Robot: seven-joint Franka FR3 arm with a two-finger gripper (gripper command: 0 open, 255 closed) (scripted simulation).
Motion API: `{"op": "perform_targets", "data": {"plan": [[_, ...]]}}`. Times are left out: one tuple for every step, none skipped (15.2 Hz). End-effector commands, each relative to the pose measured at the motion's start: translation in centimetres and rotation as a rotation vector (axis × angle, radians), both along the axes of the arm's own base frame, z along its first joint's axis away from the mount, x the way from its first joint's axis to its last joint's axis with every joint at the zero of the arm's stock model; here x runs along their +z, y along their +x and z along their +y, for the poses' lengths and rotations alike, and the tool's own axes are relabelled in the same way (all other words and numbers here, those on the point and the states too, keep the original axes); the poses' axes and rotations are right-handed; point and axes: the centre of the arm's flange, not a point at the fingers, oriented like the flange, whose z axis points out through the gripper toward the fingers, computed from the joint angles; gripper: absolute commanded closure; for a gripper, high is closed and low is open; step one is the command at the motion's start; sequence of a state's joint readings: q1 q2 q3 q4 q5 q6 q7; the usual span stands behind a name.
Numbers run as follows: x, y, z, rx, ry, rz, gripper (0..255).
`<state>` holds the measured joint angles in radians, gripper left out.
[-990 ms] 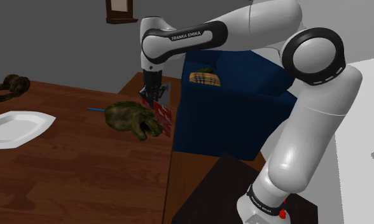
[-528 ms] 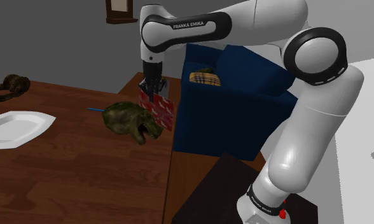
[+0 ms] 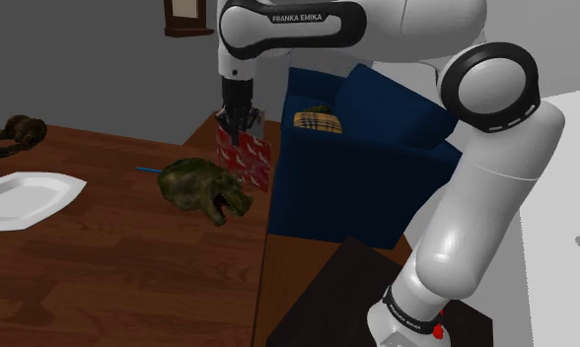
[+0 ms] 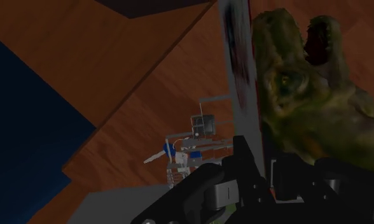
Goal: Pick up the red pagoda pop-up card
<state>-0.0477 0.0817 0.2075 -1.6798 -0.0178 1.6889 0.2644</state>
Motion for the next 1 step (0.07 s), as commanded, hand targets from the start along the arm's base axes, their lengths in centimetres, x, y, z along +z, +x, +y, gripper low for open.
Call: {"op": "perform_targets", "data": {"plan": [[0.33,-0.05,-0.08,0.0,0.0,-0.001,255]]}}
